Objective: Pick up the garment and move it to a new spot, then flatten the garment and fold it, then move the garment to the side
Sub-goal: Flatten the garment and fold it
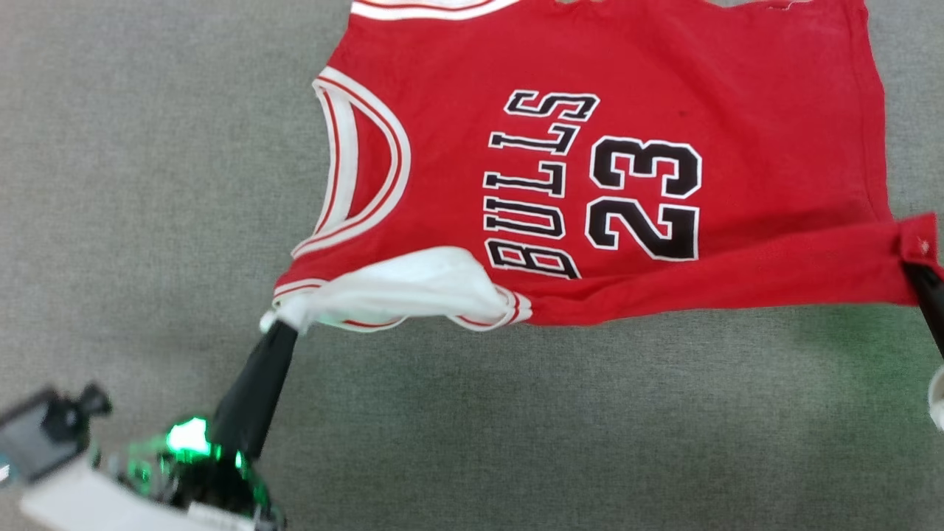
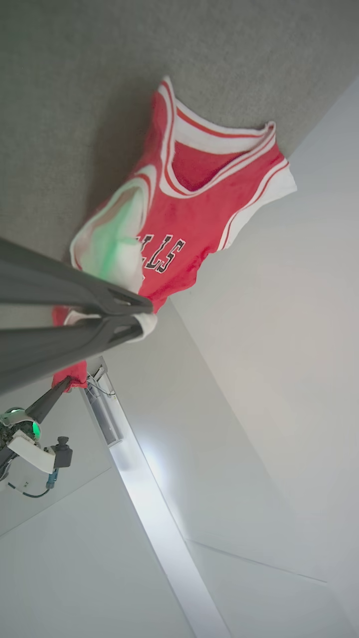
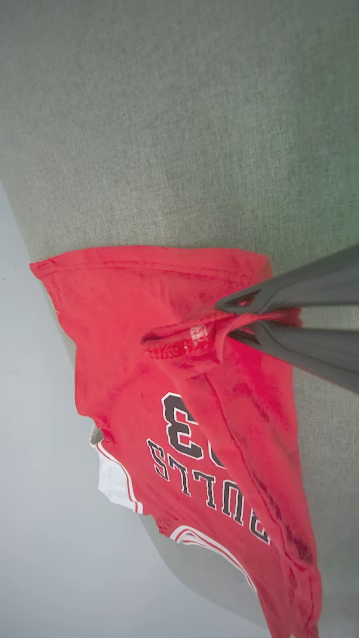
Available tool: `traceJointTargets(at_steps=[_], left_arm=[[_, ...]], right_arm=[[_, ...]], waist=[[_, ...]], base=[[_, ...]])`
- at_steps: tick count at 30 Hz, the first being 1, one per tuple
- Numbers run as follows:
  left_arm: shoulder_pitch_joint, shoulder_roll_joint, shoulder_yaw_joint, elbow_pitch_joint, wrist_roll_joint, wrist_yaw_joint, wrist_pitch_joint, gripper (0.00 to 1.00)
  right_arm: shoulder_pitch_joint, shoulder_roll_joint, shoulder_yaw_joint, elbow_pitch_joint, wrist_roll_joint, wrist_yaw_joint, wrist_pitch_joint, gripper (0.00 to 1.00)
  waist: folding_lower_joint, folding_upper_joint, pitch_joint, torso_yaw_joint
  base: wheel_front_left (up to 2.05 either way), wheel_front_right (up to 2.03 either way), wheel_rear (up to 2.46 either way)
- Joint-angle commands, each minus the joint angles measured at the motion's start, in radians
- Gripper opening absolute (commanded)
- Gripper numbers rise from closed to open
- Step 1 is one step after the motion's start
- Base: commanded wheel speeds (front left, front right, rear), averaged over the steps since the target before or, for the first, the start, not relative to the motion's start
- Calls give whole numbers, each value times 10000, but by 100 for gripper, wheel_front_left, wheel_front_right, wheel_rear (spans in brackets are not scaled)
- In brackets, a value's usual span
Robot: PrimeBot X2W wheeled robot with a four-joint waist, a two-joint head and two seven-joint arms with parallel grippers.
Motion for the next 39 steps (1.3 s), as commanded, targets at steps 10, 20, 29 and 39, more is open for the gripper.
traceJointTargets(at_steps=[10, 20, 29, 39], left_arm=[[-3467, -177, -726, 2302, -340, 20, 570, 0], [-5506, -514, -1325, 5310, -409, 20, 704, 0], [-6329, -500, -2402, 8287, 843, 50, 551, 0], [-6800, -52, -3326, 8713, 1206, 61, 706, 100]], right_arm=[[-1321, 176, -128, 879, -389, -7, -413, 0], [-1829, 541, -309, 1868, -338, -7, -1081, 0], [-2034, 360, 152, 3076, -687, -9, -1795, 0], [-2171, -75, 878, 3366, -799, -7, -2427, 78]], waist=[[0, 0, 545, -77], [0, 0, 1130, -307], [0, 0, 1539, -308], [0, 0, 1198, -295]], base=[[0, 0, 0], [0, 0, 0], [0, 0, 0], [0, 0, 0]])
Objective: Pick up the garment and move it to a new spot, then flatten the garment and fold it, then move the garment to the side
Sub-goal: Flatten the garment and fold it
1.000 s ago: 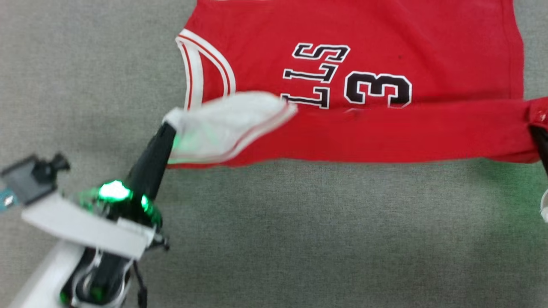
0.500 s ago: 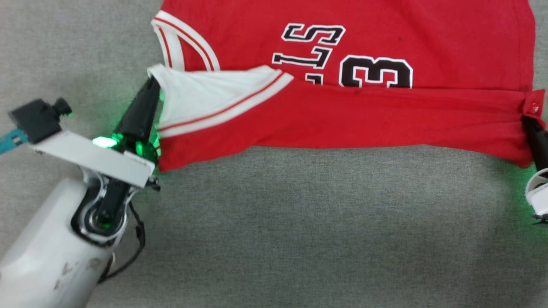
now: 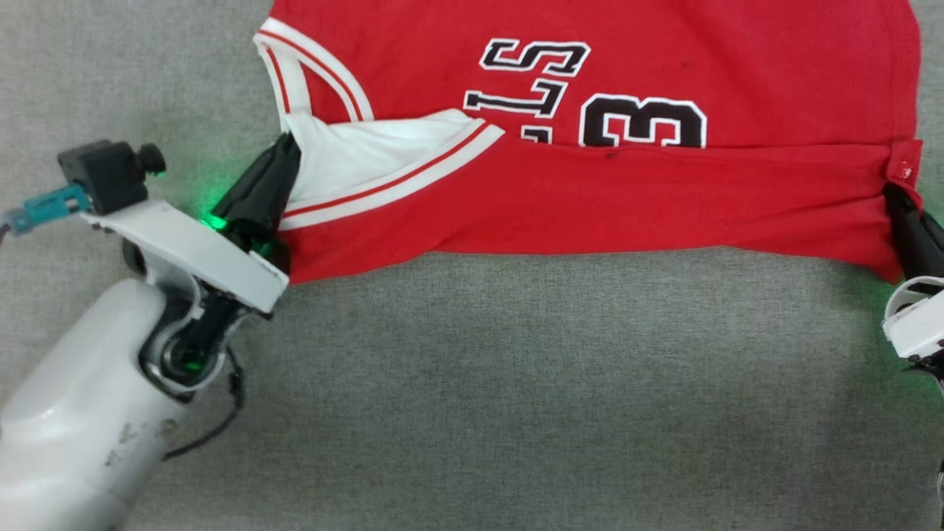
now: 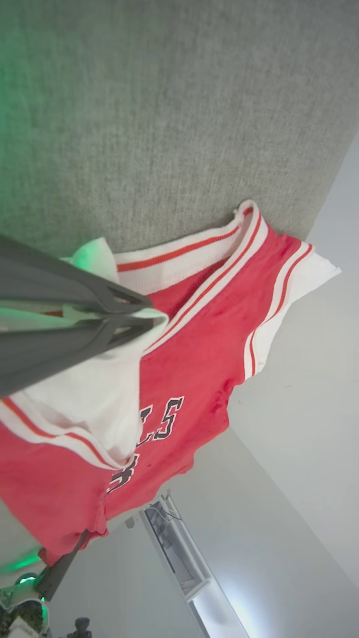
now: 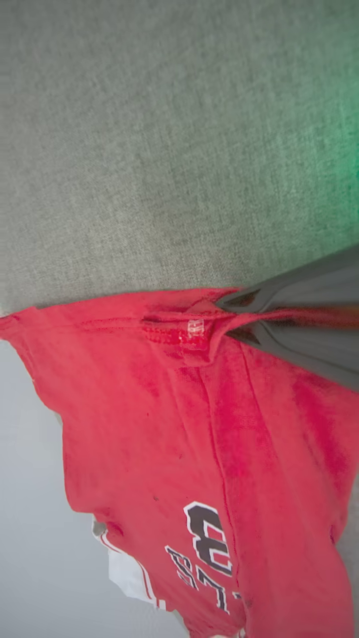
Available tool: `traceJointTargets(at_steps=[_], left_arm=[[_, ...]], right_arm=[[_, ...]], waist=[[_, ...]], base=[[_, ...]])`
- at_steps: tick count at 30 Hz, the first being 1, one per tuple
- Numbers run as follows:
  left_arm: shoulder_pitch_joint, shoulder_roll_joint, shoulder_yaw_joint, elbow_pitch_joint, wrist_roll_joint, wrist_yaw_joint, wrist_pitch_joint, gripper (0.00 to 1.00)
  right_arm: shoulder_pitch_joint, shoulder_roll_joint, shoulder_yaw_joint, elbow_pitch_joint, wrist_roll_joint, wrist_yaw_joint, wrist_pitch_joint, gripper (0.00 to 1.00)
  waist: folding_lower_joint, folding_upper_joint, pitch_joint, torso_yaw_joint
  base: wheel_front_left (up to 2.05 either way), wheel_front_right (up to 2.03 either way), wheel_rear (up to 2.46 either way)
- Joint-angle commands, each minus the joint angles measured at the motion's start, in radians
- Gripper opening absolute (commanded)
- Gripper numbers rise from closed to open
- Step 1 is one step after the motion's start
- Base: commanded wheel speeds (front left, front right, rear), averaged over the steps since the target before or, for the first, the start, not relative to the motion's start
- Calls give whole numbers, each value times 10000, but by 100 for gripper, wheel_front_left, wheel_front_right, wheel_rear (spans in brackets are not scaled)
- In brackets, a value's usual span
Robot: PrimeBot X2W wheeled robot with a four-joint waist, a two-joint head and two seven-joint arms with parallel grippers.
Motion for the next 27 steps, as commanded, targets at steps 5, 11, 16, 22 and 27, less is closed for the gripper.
traceJointTargets(at_steps=[5, 11, 16, 22, 27], left_arm=[[-45, 943, -484, 365, 515, 101, 619, 100], [-1074, 2318, -1140, -445, 1645, 455, 2460, 100], [-1697, 3035, -1438, -1675, 1126, 1167, 5146, 100], [-2102, 3523, -2014, -3217, -245, 2078, 8817, 100], [-2107, 3322, -2143, -2971, -662, 2474, 9536, 100]], right_arm=[[-109, -213, 210, -166, -265, -9, -402, 100], [-299, -338, 129, -667, -324, -9, -585, 100], [-290, -208, 79, -1108, -358, -9, -528, 100], [-202, 63, 61, -1355, -380, -9, -518, 100], [-247, 263, 221, -1316, -329, -9, -635, 100]], waist=[[0, -1, -634, 43], [0, -1, -1220, 125], [0, -1, -1490, 99], [0, -1, -1314, -88], [0, -1, -997, -415]], base=[[0, 0, 0], [0, 0, 0], [0, 0, 0], [0, 0, 0], [0, 0, 0]])
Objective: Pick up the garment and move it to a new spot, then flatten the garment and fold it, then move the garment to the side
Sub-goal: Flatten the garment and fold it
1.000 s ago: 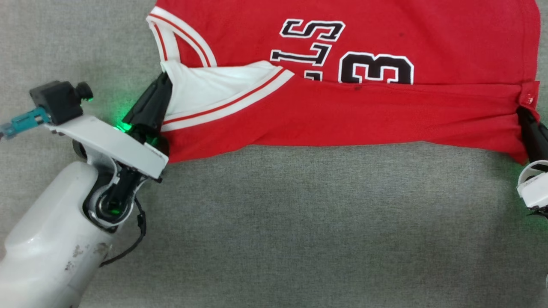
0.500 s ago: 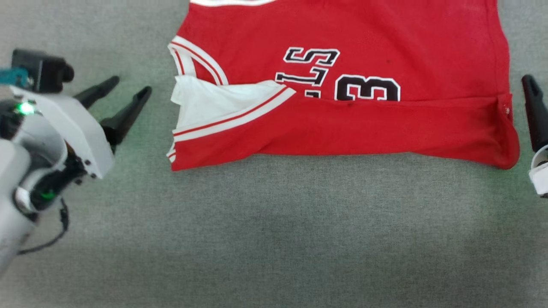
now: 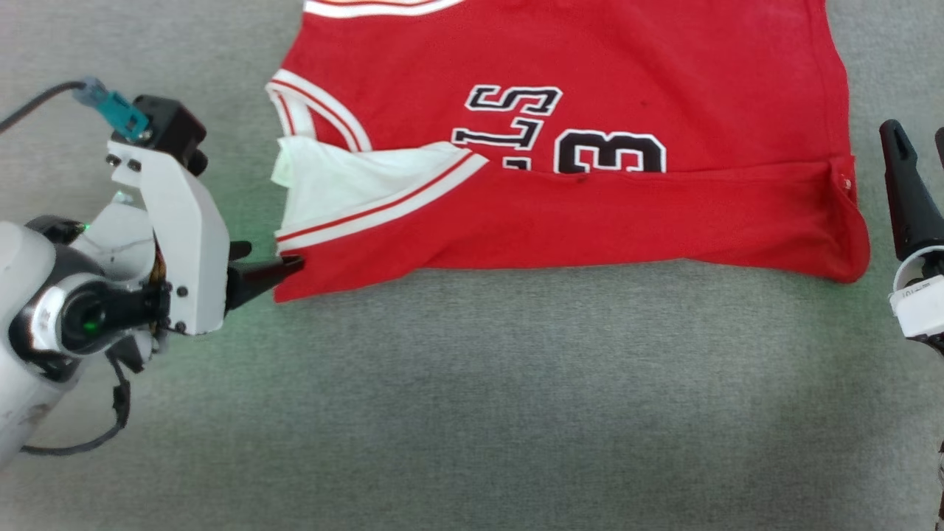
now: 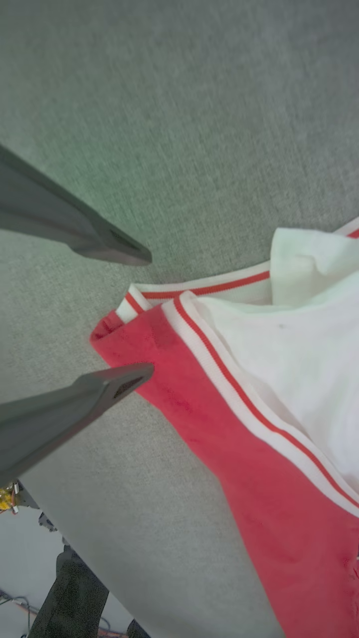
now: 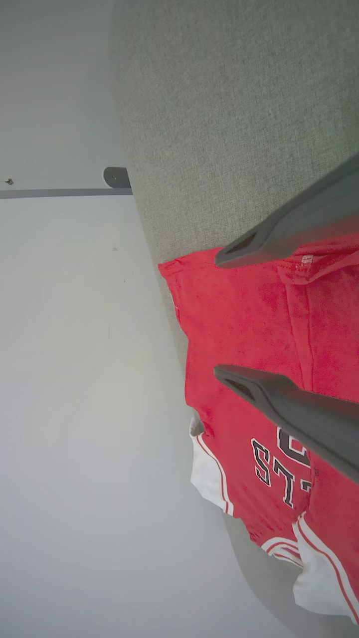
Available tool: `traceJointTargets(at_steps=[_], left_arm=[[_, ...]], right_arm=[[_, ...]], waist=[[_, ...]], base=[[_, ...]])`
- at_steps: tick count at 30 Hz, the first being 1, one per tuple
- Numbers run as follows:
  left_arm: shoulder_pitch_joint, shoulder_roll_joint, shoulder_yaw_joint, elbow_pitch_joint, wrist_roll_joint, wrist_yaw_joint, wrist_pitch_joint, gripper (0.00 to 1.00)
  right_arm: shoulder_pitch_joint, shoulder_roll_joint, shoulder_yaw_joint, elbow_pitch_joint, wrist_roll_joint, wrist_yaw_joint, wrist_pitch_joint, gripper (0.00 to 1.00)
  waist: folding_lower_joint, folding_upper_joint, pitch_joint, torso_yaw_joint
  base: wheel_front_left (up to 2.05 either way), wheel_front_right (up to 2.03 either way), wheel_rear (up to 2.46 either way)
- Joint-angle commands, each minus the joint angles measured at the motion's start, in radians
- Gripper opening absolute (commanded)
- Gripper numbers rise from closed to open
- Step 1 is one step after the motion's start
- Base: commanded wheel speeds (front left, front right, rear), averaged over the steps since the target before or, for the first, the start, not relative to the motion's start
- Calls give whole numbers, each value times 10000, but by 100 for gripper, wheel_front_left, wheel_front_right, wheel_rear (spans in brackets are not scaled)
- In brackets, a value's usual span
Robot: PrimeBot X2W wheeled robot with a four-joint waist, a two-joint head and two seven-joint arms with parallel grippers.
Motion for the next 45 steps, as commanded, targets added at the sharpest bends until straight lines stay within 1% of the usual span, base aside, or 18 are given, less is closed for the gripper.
traceJointTargets(at_steps=[1, 2, 6, 10, 12, 13, 15, 17, 20, 26, 29, 31, 34, 38, 39, 41, 42, 45], left_arm=[[29, -76, 20, 125, -136, 49, -4, 100], [86, -138, 9, 327, -141, 73, -28, 100], [271, -289, -86, 993, -285, -96, 25, 100], [492, -438, -168, 1298, -620, -354, 207, 100], [570, -522, -176, 1353, -806, -441, 284, 84], [572, -553, -190, 1339, -815, -511, 334, 47], [527, -645, -169, 1282, -910, -538, 356, 0], [505, -685, -155, 1232, -942, -545, 392, 0], [457, -690, -169, 1179, -820, -586, 306, 0], [415, -780, -169, 1107, -652, -706, 141, 0], [350, -826, -161, 1081, -580, -737, 51, 0], [299, -916, -156, 1046, -577, -759, 21, 0], [235, -1018, -159, 1013, -560, -815, -25, 0], [189, -1134, -156, 1000, -510, -887, -109, 0], [186, -1155, -147, 1006, -504, -892, -137, 0], [197, -1185, -131, 1045, -482, -918, -209, 0], [212, -1214, -137, 1070, -474, -945, -255, 0], [276, -1271, -96, 1129, -513, -997, -360, 0]], right_arm=[[-15, 36, -7, 13, 23, -9, -72, 100], [-47, 23, -21, 40, 49, -9, -97, 100], [-68, 85, 6, 28, 75, -9, -180, 100], [-20, 63, -96, -3, 126, -9, -206, 100], [-3, 35, -177, -23, 163, -9, -194, 100], [-7, 16, -213, -26, 164, -9, -165, 100], [-58, -59, -215, -35, 145, -9, -61, 100], [-125, -222, -76, -49, 56, -9, 211, 100], [-93, -733, 429, 32, -254, -9, 1306, 100], [-479, -2105, 1583, -12, -609, -9, 4633, 100], [-839, -2487, 1963, 77, -421, -9, 6284, 100], [-1208, -2638, 2053, 179, -345, -9, 7096, 100], [-1562, -2764, 2199, 508, -388, -9, 7853, 100], [-1829, -2730, 2288, 1010, -370, -9, 8215, 100], [-1840, -2708, 2320, 1111, -363, -9, 8216, 94], [-1829, -2680, 2361, 1306, -398, -9, 8136, 24], [-1785, -2724, 2485, 1377, -371, -9, 8152, 0], [-1689, -2784, 2515, 1475, -267, -9, 8026, 0]], waist=[[0, -1, 209, -231], [0, -1, 267, -297], [0, -1, 476, -558], [0, -1, 609, -722], [0, -1, 639, -758], [0, -1, 651, -774], [0, -1, 667, -791], [0, -1, 668, -788], [0, -1, 652, -782], [0, -1, 644, -709], [0, -1, 690, -649], [0, -1, 744, -565], [0, -1, 818, -442], [0, -1, 891, -284], [0, -1, 904, -252], [0, -1, 911, -208], [0, -1, 899, -188], [0, -1, 840, -146]], base=[[0, 0, 0], [0, 0, 0], [0, 0, 0], [0, 0, 0], [0, 0, 0], [0, 0, 0], [0, 0, 0], [0, 0, 0], [0, 0, 0], [0, 0, 0], [0, 0, 0], [0, 0, 0], [0, 0, 0], [0, 0, 0], [0, 0, 0], [0, 0, 0], [0, 0, 0], [0, 0, 0]])
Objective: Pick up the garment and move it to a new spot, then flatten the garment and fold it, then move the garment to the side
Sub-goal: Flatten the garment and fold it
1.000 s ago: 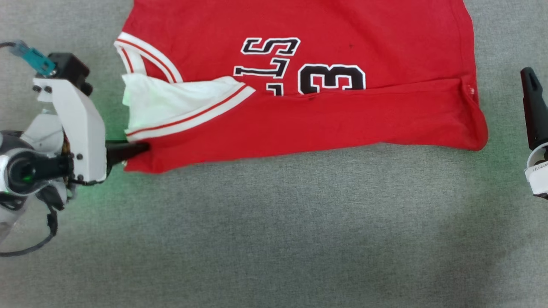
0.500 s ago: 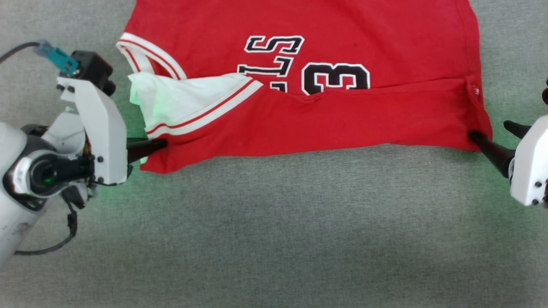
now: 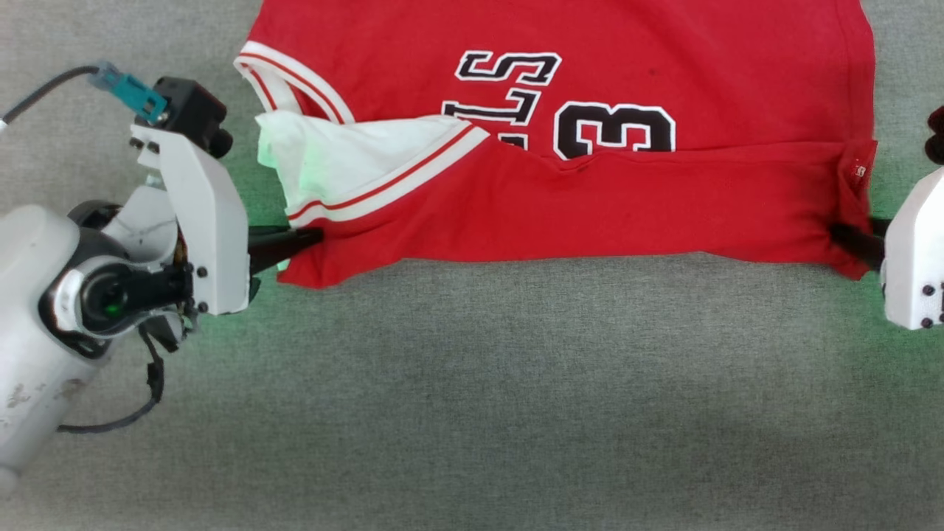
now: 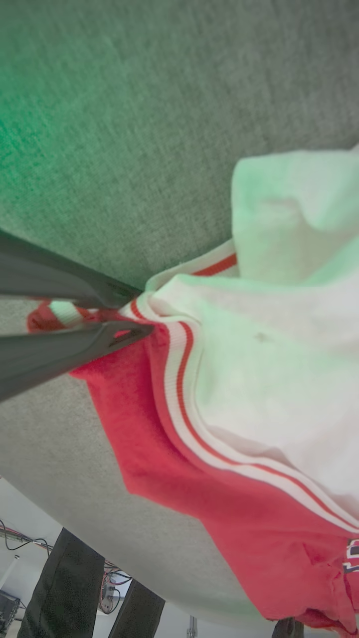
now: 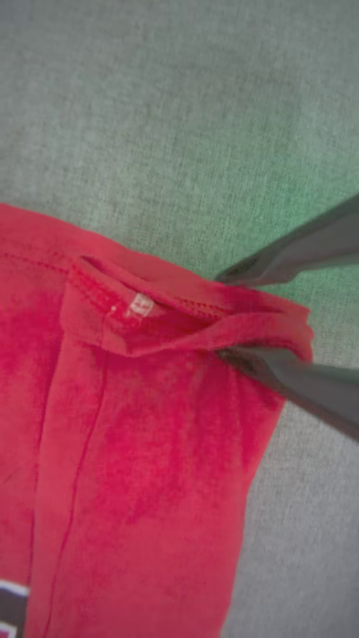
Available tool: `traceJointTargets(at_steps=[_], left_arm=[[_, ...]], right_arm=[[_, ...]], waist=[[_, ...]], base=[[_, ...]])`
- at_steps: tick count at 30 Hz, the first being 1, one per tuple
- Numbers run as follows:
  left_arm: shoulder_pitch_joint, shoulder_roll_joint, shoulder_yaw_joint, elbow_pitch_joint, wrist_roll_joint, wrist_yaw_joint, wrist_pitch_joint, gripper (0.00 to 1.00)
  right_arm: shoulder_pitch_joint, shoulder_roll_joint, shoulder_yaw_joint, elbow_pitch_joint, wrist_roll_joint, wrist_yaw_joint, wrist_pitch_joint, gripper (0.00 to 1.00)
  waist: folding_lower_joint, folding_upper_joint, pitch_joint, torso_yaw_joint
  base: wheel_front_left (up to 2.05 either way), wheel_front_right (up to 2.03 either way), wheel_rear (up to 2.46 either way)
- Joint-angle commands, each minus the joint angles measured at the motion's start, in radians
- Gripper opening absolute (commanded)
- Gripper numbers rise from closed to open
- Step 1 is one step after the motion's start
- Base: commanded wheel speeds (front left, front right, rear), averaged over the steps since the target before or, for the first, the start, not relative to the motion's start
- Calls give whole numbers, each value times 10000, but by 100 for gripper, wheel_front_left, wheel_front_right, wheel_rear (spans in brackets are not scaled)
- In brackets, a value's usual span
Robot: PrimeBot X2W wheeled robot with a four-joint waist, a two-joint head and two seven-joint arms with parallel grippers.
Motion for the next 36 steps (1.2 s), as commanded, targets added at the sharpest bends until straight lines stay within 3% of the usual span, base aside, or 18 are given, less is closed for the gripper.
traceJointTargets(at_steps=[1, 10, 24, 33, 34, 35, 36], left_arm=[[357, -220, -224, 79, -57, -75, 29, 0], [1331, 613, 273, -697, -380, -168, -921, 0], [3915, 2217, 736, -3859, -1323, 139, -2422, 0], [4555, 2639, 696, -4778, -1268, 270, -2796, 0], [4536, 2622, 745, -4736, -1210, 276, -2914, 0], [4522, 2542, 807, -4664, -1208, 311, -3044, 4], [4531, 2484, 834, -4627, -1232, 302, -3114, 20]], right_arm=[[197, 22, 107, 191, 72, -9, -67, 0], [594, -201, 197, 55, 477, -9, -504, 0], [2721, -1581, -65, -1427, 1475, -9, -288, 0], [3347, -1605, -647, -1841, 1657, -9, -350, 0], [3334, -1559, -723, -1854, 1595, -9, -437, 21], [3368, -1503, -809, -1821, 1515, -9, -503, 53], [3433, -1504, -842, -1841, 1464, -9, -537, 78]], waist=[[0, 0, -66, 17], [0, 0, -504, 18], [0, 0, -930, 176], [0, 0, -908, 148], [0, 0, -922, 147], [0, 0, -955, 162], [0, 0, -989, 182]], base=[[0, 0, 0], [0, 0, 0], [0, 0, 0], [0, 0, 0], [0, 0, 0], [0, 0, 0], [0, 0, 0]])
